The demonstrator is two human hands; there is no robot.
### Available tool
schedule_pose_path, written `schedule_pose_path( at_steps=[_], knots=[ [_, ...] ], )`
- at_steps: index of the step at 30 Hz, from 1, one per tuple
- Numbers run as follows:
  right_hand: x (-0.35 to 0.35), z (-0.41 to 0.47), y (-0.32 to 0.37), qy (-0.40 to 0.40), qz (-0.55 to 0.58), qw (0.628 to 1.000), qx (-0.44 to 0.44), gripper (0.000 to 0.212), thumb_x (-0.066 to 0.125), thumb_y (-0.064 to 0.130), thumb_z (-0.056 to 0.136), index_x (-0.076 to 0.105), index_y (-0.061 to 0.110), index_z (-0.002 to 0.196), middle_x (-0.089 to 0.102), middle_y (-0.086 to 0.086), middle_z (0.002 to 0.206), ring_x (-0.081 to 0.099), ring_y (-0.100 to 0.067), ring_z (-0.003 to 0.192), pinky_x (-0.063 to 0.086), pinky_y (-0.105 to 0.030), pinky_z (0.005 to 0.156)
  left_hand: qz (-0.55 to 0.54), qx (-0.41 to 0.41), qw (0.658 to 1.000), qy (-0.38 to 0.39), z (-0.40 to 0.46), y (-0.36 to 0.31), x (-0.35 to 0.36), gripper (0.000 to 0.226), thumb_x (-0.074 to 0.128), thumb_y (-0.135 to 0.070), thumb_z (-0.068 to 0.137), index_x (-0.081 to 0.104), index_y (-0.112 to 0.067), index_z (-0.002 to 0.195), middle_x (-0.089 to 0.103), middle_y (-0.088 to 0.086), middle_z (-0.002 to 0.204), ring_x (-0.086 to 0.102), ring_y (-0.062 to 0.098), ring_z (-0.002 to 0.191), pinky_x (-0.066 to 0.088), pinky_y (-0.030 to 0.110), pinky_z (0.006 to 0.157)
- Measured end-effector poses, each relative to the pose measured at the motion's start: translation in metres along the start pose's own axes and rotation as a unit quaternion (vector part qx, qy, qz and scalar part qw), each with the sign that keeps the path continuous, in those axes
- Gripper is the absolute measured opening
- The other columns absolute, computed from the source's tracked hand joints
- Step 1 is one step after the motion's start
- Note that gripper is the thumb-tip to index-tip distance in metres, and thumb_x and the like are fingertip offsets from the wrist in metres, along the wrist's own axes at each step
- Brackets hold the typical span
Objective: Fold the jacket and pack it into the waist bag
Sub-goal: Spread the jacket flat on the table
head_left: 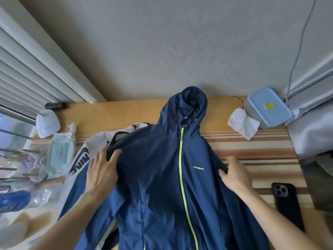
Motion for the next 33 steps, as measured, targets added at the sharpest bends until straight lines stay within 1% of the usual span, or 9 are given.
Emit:
schedule_pose_path(
  at_steps=[2, 6, 11, 15, 17, 21, 25, 29, 33],
  knots=[
    [0.015, -0.006, -0.015, 0.016, -0.008, 1.0, -0.017, 0.051, 0.072, 0.029, 0.086, 0.049, 0.014, 0.129, 0.071, -0.003, 0.112, 0.069, -0.032, 0.101, 0.049, -0.034, 0.067, 0.008, 0.013, 1.0, 0.023, -0.001, 0.008, 0.007, 0.064, 0.065, 0.015, 0.067, 0.062, -0.013, 0.125, 0.053, 0.017, 0.132, 0.054, 0.041, 0.111, 0.058, 0.049, 0.073],
    [0.015, 0.005, -0.017, 0.006, 0.032, 0.998, -0.05, 0.024, 0.069, 0.012, 0.088, 0.06, 0.014, 0.11, 0.072, -0.004, 0.103, 0.068, -0.031, 0.097, 0.048, -0.034, 0.071, 0.038, 0.042, 0.998, 0.028, 0.005, 0.017, 0.01, 0.061, 0.069, 0.022, 0.054, 0.071, 0.001, 0.112, 0.063, 0.019, 0.107, 0.057, 0.04, 0.094, 0.059, 0.05, 0.075],
    [-0.044, 0.039, -0.033, -0.136, 0.089, 0.986, -0.036, 0.01, 0.067, 0.004, 0.087, 0.07, 0.008, 0.096, 0.074, -0.012, 0.097, 0.067, -0.037, 0.093, 0.049, -0.039, 0.077, 0.057, 0.034, 0.998, -0.023, 0.012, 0.019, -0.013, 0.05, 0.065, 0.028, 0.053, 0.069, 0.005, 0.098, 0.062, 0.024, 0.1, 0.053, 0.044, 0.088, 0.057, 0.053, 0.073],
    [-0.064, 0.06, -0.049, -0.142, 0.119, 0.983, -0.009, 0.012, 0.064, 0.004, 0.09, 0.067, 0.007, 0.102, 0.072, -0.015, 0.103, 0.065, -0.038, 0.097, 0.049, -0.04, 0.078, 0.081, 0.015, 0.996, -0.044, 0.019, 0.016, -0.018, 0.046, 0.065, 0.025, 0.059, 0.067, 0.008, 0.102, 0.06, 0.028, 0.109, 0.052, 0.047, 0.092, 0.055, 0.057, 0.079],
    [-0.068, 0.052, -0.045, -0.151, 0.097, 0.984, -0.023, 0.019, 0.06, 0.003, 0.091, 0.063, 0.006, 0.11, 0.068, -0.016, 0.11, 0.063, -0.041, 0.1, 0.049, -0.043, 0.079, 0.084, -0.001, 0.994, -0.064, 0.015, 0.008, -0.019, 0.055, 0.067, 0.016, 0.066, 0.063, 0.007, 0.12, 0.056, 0.03, 0.126, 0.05, 0.051, 0.105, 0.049, 0.06, 0.09],
    [-0.059, -0.014, -0.014, -0.221, 0.049, 0.954, -0.195, 0.025, 0.055, 0.016, 0.096, 0.06, 0.008, 0.12, 0.062, -0.015, 0.117, 0.061, -0.037, 0.106, 0.051, -0.046, 0.083, 0.039, 0.077, 0.99, -0.111, -0.027, -0.042, -0.008, 0.056, 0.055, -0.02, 0.096, 0.046, -0.014, 0.152, 0.039, 0.023, 0.159, 0.036, 0.045, 0.144, 0.029, 0.055, 0.114],
    [0.037, -0.075, -0.025, -0.088, -0.08, 0.942, -0.313, 0.053, 0.045, 0.042, 0.098, 0.051, 0.016, 0.144, 0.046, -0.014, 0.153, 0.044, -0.033, 0.14, 0.045, -0.045, 0.11, 0.052, 0.211, 0.975, -0.042, -0.087, -0.086, 0.058, 0.057, 0.048, -0.041, 0.1, 0.042, -0.025, 0.155, 0.031, 0.016, 0.165, 0.031, 0.037, 0.152, 0.029, 0.052, 0.12],
    [0.098, -0.099, -0.058, 0.006, -0.162, 0.948, -0.274, 0.074, 0.033, 0.057, 0.093, 0.032, 0.019, 0.157, 0.014, -0.016, 0.168, 0.018, -0.038, 0.153, 0.036, -0.053, 0.116, 0.072, 0.178, 0.979, 0.063, -0.125, -0.078, 0.119, 0.059, 0.038, -0.048, 0.099, 0.046, -0.025, 0.153, 0.026, 0.012, 0.167, 0.034, 0.034, 0.151, 0.026, 0.049, 0.121],
    [0.109, -0.145, -0.07, -0.027, -0.129, 0.959, -0.252, 0.074, 0.04, 0.057, 0.095, 0.031, 0.018, 0.158, 0.01, -0.017, 0.168, 0.01, -0.037, 0.155, 0.029, -0.051, 0.12, 0.026, 0.15, 0.988, 0.036, -0.169, -0.083, 0.119, 0.062, 0.042, -0.05, 0.1, 0.037, -0.027, 0.157, 0.023, 0.016, 0.168, 0.025, 0.035, 0.154, 0.028, 0.051, 0.121]
  ],
)
Point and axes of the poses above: each hand's wrist, its own z-axis towards the middle knuckle, its own x-axis out of the palm, y = z × x, the point moved 8 cm from there along z, towards the middle knuckle
